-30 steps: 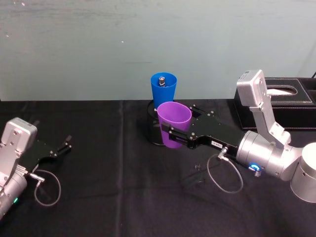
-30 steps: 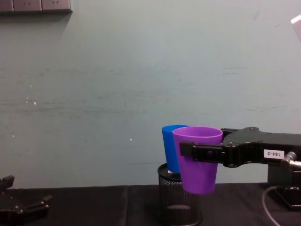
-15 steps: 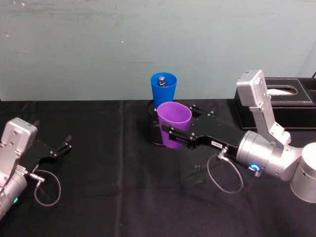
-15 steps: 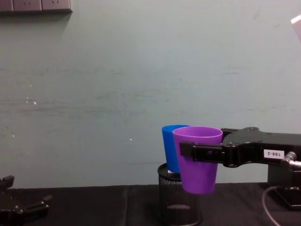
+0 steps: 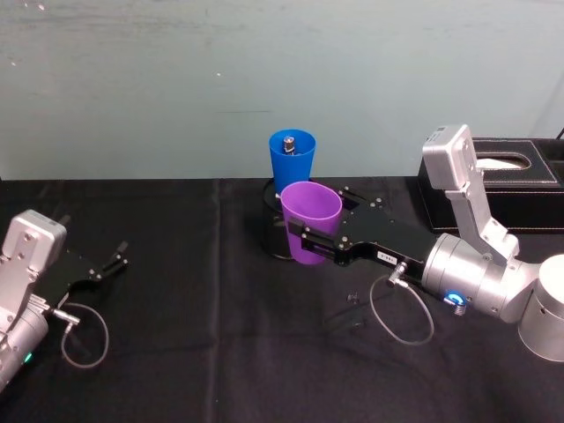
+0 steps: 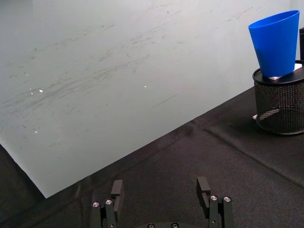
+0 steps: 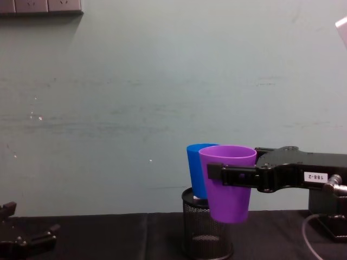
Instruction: Pick up one cup with a gripper and tap it against the other cup.
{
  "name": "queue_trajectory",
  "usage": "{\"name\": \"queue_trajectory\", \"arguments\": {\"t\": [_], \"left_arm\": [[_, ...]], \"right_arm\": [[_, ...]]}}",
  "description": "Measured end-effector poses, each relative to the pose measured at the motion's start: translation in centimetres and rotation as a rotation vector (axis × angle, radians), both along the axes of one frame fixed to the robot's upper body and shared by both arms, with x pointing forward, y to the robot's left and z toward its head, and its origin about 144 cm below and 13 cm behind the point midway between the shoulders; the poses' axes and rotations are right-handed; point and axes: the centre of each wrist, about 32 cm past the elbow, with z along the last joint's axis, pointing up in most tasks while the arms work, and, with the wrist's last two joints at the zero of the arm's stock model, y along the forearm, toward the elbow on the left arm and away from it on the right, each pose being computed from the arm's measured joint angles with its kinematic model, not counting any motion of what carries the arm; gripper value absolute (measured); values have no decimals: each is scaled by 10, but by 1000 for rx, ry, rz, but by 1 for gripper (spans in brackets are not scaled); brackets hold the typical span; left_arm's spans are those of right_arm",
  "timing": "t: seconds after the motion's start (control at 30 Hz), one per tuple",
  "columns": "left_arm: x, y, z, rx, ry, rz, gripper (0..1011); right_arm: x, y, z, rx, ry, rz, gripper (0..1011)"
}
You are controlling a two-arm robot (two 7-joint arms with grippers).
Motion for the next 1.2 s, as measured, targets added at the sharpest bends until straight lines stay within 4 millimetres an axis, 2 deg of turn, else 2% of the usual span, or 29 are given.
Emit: {"name": "queue_trajectory", "arguments": {"t": [1.2], "left_arm": [[0, 0, 0, 0, 0, 0, 1000]], "right_arm": [[0, 0, 0, 0, 0, 0, 722]]}}
